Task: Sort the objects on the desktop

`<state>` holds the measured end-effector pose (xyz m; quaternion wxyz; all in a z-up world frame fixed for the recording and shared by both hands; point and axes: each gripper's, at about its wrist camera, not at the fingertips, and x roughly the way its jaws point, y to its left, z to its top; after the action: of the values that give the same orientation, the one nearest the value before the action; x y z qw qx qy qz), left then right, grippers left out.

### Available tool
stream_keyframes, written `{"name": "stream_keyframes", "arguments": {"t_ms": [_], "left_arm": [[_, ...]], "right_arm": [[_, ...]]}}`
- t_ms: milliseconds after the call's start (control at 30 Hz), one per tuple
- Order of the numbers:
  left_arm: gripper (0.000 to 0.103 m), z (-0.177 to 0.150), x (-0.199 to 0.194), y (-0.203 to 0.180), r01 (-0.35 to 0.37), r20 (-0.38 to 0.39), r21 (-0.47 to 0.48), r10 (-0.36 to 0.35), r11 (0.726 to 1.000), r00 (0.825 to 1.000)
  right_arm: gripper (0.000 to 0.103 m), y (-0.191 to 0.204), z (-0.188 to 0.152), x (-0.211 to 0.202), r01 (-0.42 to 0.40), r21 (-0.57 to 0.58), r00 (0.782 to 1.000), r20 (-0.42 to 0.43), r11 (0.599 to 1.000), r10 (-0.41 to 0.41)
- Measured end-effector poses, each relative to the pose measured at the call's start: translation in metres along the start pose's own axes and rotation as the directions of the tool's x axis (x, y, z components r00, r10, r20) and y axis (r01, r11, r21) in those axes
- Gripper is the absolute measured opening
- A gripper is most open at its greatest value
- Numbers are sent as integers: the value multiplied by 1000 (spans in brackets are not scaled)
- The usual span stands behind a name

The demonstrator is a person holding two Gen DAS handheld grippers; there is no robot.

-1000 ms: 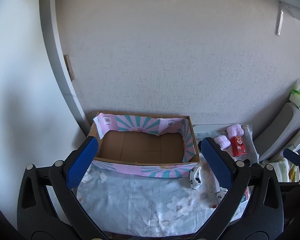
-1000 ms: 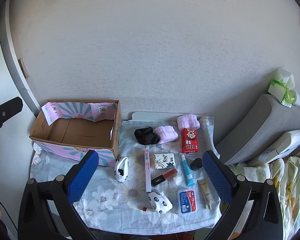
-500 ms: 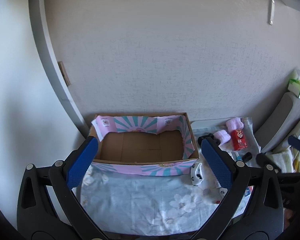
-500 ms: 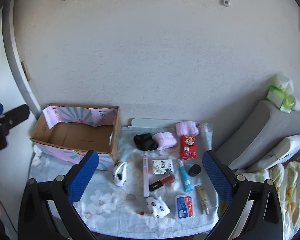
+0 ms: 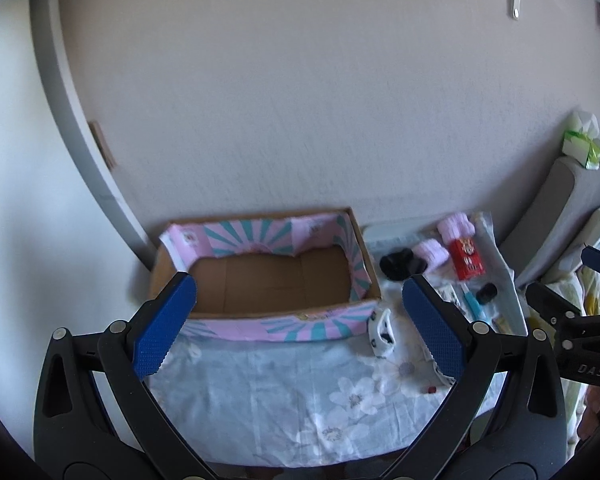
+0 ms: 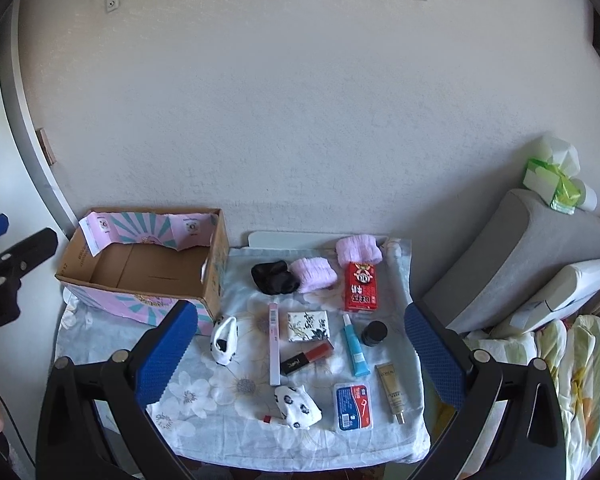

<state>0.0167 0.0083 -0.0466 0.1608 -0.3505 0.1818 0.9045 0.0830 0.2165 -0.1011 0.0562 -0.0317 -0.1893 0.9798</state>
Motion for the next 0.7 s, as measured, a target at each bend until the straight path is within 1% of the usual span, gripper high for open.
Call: {"name": "stream_keyframes", "arguments": {"t_ms": [33, 67, 167, 233, 333, 367, 433, 467, 533, 567, 633, 700], "left_arm": [[103, -4, 6, -2, 7, -16, 2, -7, 1000, 1000], [103, -8, 13, -6, 11, -33, 4, -11, 1000, 999], [103, -22, 32, -15, 25, -78, 18, -23, 1000, 997], [103, -33, 48, -24, 37, -114, 23, -34, 999, 993], [103, -48, 71, -37, 53, -144, 21, -49, 998, 988], [103, -52, 77, -40, 57, -146, 18, -54, 998, 988], [103, -61, 93, -49, 81, -147, 14, -78, 997, 986], [103, -67, 103, -54, 91, -145, 8, -89, 996, 985], [103, -76, 120, -63, 96, -145, 12, -93, 995, 985], [102, -81, 131, -69, 84, -147, 20, -80, 996, 986], [102, -92, 150, -79, 71, -155, 31, -65, 997, 986], [102, -99, 162, -83, 75, -150, 32, -69, 997, 986]], "right_arm": [[103, -2, -2, 2, -7, -2, 1000, -6, 1000, 7], [103, -7, -3, 6, 2, -4, 999, -40, 1000, -2], [103, -14, -12, 17, -30, -16, 996, -83, 999, 28], [103, -18, -22, 28, -55, -45, 993, -110, 997, 50], [103, -22, -39, 46, -83, -111, 986, -154, 990, 66], [103, -25, -43, 57, -81, -120, 979, -197, 989, 57], [103, -30, -53, 74, -121, -133, 966, -243, 984, 86], [103, -35, -53, 88, -122, -105, 948, -307, 987, 85], [103, -39, -65, 103, -181, -100, 934, -331, 978, 138], [103, -40, -70, 111, -200, -99, 926, -345, 975, 155], [103, -41, -83, 126, -238, -113, 914, -361, 965, 183], [103, -41, -92, 138, -267, -135, 907, -369, 954, 202]]}}
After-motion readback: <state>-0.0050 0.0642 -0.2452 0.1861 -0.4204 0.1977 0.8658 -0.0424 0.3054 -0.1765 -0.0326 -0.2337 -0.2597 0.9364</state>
